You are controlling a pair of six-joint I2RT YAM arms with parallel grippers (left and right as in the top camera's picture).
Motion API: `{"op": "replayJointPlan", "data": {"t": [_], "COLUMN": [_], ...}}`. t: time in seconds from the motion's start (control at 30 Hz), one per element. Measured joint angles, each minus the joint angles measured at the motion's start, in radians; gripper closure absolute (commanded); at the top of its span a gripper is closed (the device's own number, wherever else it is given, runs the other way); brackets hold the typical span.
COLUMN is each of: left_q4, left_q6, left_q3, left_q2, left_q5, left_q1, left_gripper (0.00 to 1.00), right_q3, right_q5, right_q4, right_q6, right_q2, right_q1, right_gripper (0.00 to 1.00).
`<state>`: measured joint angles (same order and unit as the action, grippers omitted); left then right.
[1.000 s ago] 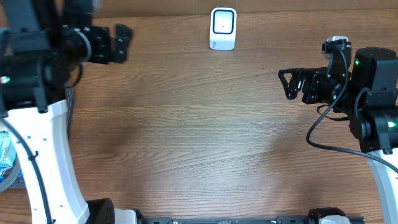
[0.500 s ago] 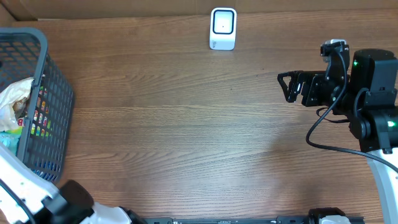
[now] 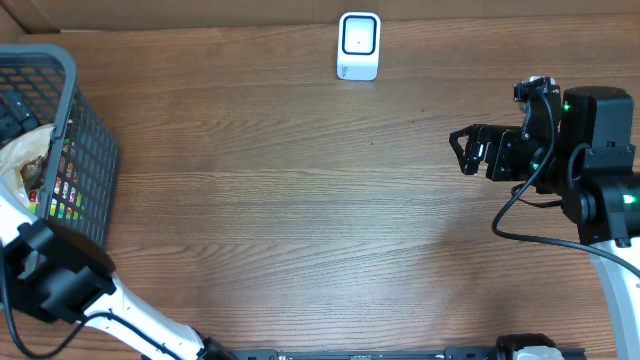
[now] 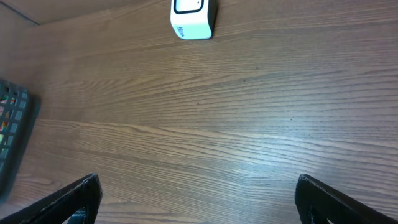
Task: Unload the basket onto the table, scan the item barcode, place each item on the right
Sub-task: 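Grasp the cream bread bag inside the basket with the left gripper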
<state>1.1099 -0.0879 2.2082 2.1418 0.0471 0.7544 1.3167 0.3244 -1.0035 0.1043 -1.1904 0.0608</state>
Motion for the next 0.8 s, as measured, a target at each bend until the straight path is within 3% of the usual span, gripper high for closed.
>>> {"op": "replayJointPlan", "data": {"t": [0.5,0.57,0.63,0.7,0.73,0.8], "left_q4": [-0.016,-0.016,-0.015,-0.015,-0.012,0.0], "left_q6": [0.0,0.001,0.004,0.002,0.003,0.001], "left_q3": [0.0,0.002,0.002,0.003,0.003,0.005], "left_q2": [0.214,0.218,0.22,0.221,0.221,0.221], "left_q5": [-0.117,-0.124,-0.123,-0.13,-0.134,-0.134], "left_q1": [0.0,0.0,0.0,-0.001,-0.001,-0.001], "left_gripper": [0.03,0.23,0.61,0.89,0.96,0.96], "right_q3": [0.0,0.0,0.0,0.0,0.0,0.0], "right_q5": [0.0,0.0,0.0,0.0,0.0,0.0], "right_q4": [-0.031,-0.036,-0.036,-0.036,-0.036,-0.037], "right_q6": [0.0,0.0,0.0,0.0,0.0,0.0], "right_q2": [0.0,0.0,0.0,0.0,0.0,0.0], "right_q1": [0.0,0.0,0.0,0.0,0.0,0.0], "right_gripper": [0.0,0.0,0.0,0.0,0.0,0.0]}}
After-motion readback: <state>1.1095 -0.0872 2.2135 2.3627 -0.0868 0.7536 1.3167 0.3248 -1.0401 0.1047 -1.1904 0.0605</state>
